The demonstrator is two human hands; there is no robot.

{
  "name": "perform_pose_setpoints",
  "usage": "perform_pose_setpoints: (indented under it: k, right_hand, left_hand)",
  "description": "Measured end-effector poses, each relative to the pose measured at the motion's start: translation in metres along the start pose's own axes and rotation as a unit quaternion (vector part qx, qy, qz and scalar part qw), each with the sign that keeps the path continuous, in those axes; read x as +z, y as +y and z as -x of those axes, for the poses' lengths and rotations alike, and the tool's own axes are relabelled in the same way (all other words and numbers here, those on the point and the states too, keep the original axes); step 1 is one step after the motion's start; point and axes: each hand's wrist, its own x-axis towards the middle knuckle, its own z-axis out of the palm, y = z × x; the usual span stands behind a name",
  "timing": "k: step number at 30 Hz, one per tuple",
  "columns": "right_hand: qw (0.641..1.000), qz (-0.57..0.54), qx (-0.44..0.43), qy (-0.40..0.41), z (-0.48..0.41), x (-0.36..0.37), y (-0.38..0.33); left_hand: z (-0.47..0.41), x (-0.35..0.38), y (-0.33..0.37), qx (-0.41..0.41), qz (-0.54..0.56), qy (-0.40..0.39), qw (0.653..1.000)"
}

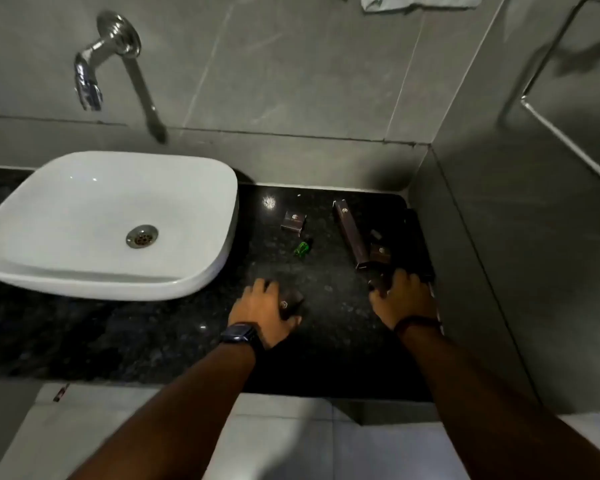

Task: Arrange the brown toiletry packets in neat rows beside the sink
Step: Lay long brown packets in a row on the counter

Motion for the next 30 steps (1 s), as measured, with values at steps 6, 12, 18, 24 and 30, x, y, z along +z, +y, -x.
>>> perform_pose_setpoints:
  k: [6, 12, 18, 24, 30]
  right_hand:
    - [0.977, 0.099, 0.130, -0.134, 0.005, 0.031, 0.042]
    - [0.985, 0.031, 0.112, -0.125, 0.027, 0.051, -0.006]
    - [0.990, -0.014, 0.060, -0.131, 0.070, 0.090, -0.068]
    - [0.990, -0.021, 0.054, -0.126, 0.074, 0.101, -0.084]
    - [0.998, -0.022, 0.031, -0.050, 0.054, 0.066, -0.066]
  left_hand:
    - [0.003, 0.020, -0.030, -0.064, -0.008, -0.083, 0.994]
    - [0.011, 0.018, -0.049, -0.116, 0.058, -0.069, 0.989]
    - [0.019, 0.017, -0.065, -0.179, 0.099, -0.038, 0.978]
    - [0.013, 0.013, -0.064, -0.197, 0.114, -0.055, 0.972]
    - [0.007, 0.006, -0.033, -0.173, 0.077, -0.011, 0.982]
